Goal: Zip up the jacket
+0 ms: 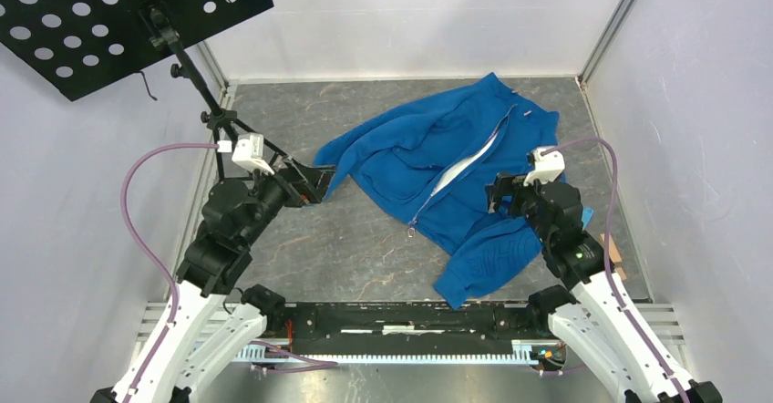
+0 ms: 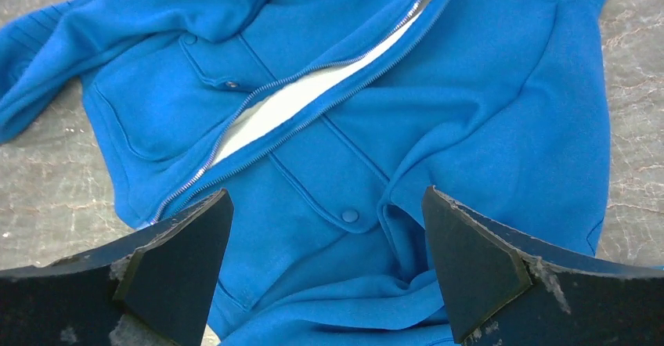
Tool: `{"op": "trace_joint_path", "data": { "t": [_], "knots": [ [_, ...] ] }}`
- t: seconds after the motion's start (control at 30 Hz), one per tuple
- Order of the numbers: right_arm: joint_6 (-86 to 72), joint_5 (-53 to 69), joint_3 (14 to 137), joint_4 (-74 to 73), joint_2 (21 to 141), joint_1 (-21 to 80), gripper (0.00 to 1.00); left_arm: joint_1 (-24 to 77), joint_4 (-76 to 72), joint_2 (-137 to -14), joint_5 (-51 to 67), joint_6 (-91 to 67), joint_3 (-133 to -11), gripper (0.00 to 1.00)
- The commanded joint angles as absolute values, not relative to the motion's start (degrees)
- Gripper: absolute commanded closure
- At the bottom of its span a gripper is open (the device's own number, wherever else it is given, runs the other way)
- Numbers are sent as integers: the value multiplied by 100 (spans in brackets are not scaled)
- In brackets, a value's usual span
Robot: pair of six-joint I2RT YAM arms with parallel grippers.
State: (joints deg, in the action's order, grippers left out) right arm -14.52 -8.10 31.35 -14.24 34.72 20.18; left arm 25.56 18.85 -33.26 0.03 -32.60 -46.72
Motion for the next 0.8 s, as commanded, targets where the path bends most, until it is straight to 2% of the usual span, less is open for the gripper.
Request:
{"op": "trace_joint_path", "data": {
  "t": [0.0, 0.2, 0.33, 0.47, 0.6, 0.67, 0.77],
  "knots": [
    [-1162, -851, 3163, -1633, 3808, 2023, 3, 2526, 2335, -3598, -26, -3361, -4814, 0],
    [-802, 431, 3207, -1564, 4951, 2020, 3, 2523, 2523, -4649, 1062, -3154, -5240, 0],
    [-1203, 1645, 2994, -906, 5612, 2042, 3, 2530, 2658, -5813, 2048, -2980, -5732, 0],
    [-1864, 1982, 2928, -387, 6126, 2181, 3, 2660, 2781, -7019, 2798, -2882, -6265, 0],
    [-2501, 1816, 2909, -181, 6403, 2206, 3, 3274, 2738, -7892, 2324, -2725, -6731, 8],
    [-2653, 1617, 2939, -307, 6487, 2201, 3, 3625, 2682, -8278, 2090, -2606, -6977, 18],
    [-2465, 1209, 3007, -683, 6518, 2196, 3, 4054, 2607, -8914, 1785, -2423, -7325, 27]
  ]
}}
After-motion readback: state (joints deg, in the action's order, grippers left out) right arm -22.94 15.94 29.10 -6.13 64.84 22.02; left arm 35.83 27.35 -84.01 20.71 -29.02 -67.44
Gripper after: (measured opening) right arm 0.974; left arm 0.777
